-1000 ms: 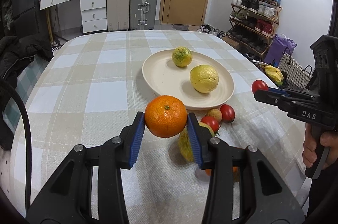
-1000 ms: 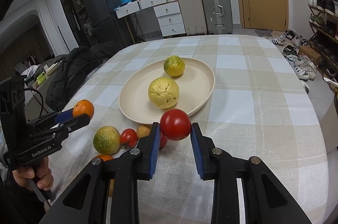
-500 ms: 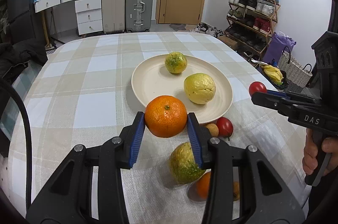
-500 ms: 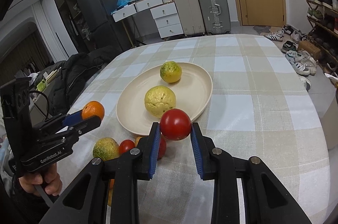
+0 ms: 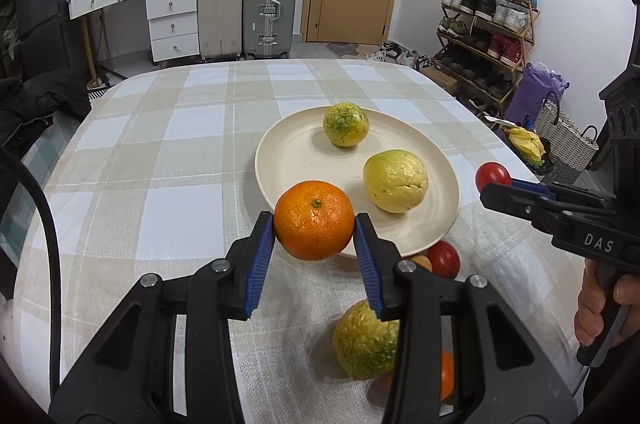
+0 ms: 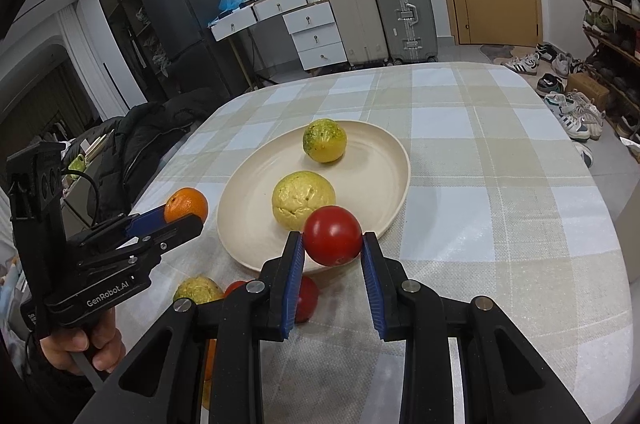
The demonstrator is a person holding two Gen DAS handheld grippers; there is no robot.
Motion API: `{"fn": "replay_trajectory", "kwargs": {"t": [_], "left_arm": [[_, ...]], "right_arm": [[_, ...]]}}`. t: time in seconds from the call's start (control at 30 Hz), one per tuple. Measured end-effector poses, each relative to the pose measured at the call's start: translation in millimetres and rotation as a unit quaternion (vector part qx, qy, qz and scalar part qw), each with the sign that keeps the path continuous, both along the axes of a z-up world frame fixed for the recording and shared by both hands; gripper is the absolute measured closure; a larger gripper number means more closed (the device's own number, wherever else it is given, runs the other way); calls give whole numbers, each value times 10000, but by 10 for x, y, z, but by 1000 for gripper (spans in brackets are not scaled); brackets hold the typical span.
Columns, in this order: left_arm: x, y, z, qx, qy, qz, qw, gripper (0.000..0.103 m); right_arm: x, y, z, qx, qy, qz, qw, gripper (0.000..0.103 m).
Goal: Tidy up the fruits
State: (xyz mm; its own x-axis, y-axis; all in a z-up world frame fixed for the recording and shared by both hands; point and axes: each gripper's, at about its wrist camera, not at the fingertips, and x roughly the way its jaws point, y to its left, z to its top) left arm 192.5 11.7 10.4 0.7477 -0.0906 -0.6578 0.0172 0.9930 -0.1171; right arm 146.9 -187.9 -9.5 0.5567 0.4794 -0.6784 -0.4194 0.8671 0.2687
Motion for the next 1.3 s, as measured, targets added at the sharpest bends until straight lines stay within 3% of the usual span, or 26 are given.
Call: {"fn": "replay_trajectory", "kwargs": {"t": [1.3], "left_arm": [[587,-161,-286,287,316,-265,9987,65]], "right_arm": [[323,333,-263,-215,297,240,9990,73]]}}
